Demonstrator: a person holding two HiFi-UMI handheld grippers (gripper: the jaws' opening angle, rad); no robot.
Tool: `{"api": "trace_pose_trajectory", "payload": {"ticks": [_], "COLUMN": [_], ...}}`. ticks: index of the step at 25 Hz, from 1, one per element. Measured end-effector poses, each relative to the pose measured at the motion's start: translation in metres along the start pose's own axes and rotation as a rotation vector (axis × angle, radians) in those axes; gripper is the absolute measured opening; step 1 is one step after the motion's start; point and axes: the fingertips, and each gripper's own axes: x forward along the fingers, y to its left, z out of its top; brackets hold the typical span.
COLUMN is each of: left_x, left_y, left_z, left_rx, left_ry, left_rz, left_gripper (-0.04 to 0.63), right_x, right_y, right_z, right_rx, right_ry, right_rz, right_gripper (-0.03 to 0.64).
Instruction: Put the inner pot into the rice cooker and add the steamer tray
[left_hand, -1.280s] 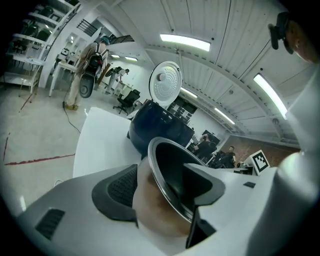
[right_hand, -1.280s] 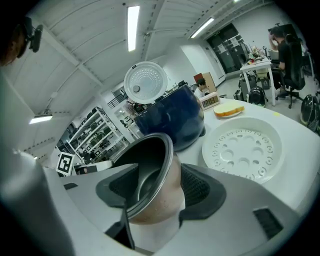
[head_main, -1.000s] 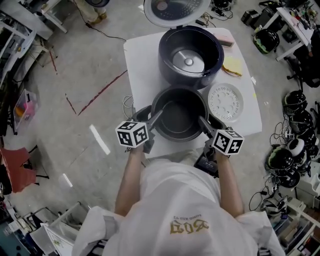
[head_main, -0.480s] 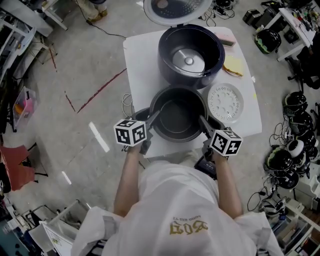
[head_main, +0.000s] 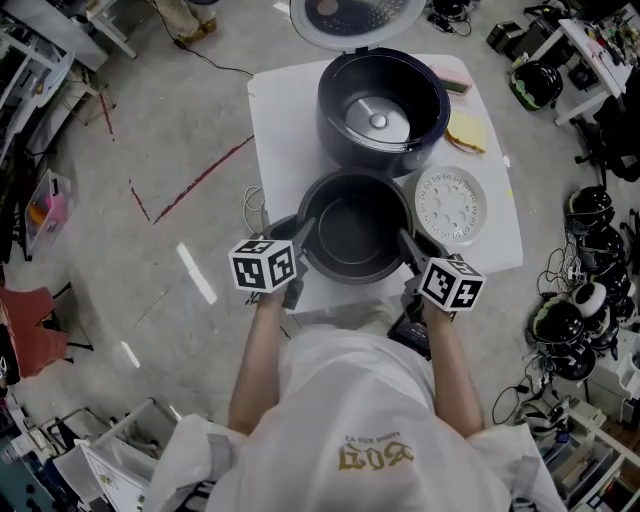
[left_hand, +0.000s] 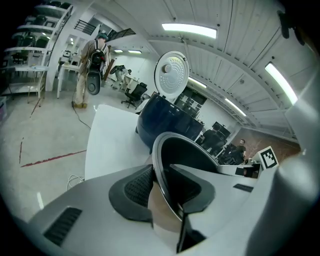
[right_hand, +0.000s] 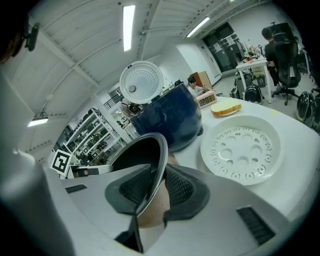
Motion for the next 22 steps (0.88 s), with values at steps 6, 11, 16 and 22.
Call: {"api": "trace_pose_trajectory", "payload": {"ticks": [6,11,16,22], "left_x": [-0.011,-0.026,-0.047,-0.070], "left_y": [-0.005,-0.005,-0.009,-0.015], "left_z": [0.004,0.018,0.038,0.065], "left_rx": [-0.013,-0.037,-0.052,-0.062], "left_ry": [-0.028,-0.073,-0.126,-0.191], "left_rz": [0.010,-0.001,-0.016,-0.032], "left_gripper": [0.104,0.101,0.098,0.097], "right_x": [-0.009,-0.013,-0.021,-0.030], "right_y": [0.006,0.024,0.047,0.074], "right_z": [0.004,0.013,0.026,0.050], "right_rx": [0.020,0.017,-0.010,-0.042], "right_ry": [-0.019,-0.042,-0.068,-0.093], "right_rz": [-0.002,0.008,0.023,0.057], "right_gripper": [0.091,0.089,0.091,0.091]}}
